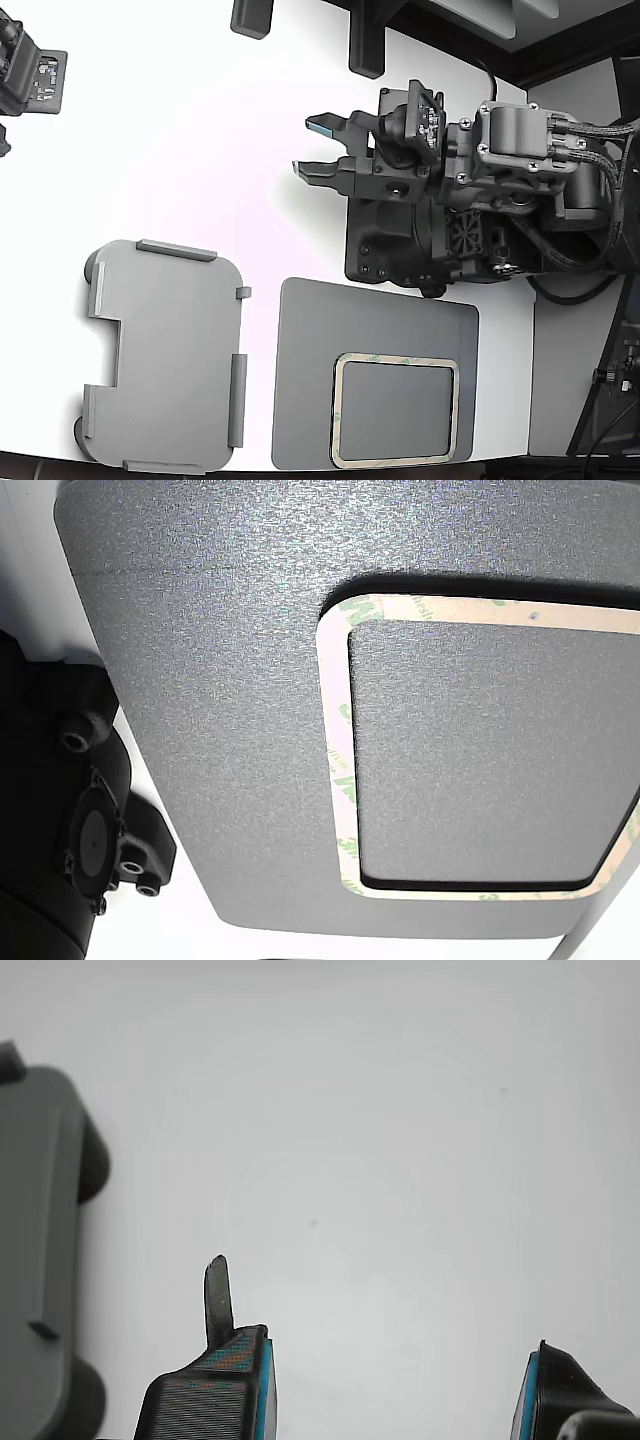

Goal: Grab top frame and put it into gray box.

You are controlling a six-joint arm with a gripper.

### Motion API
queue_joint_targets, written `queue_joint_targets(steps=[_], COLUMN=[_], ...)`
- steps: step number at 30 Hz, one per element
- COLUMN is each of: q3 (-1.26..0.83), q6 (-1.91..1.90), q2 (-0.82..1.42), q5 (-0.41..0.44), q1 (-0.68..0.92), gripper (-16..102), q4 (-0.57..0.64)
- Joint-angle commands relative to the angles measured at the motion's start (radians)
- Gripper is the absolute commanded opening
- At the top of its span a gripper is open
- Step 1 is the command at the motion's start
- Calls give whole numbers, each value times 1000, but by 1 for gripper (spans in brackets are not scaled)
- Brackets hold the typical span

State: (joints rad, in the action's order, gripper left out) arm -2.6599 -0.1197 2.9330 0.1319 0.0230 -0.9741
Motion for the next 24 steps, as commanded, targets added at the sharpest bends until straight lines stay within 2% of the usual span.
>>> queue_joint_targets(steps=[1, 13, 17, 19, 24], q3=[21, 21, 80, 123, 202], q6=[0, 2, 23, 43, 224], q2=[21, 21, -9, -43, -92], q5=[2, -2, -18, -40, -150], q1=[-11, -11, -11, -11, -9], gripper=[100, 100, 99, 95, 98], q4=[8, 8, 11, 21, 67])
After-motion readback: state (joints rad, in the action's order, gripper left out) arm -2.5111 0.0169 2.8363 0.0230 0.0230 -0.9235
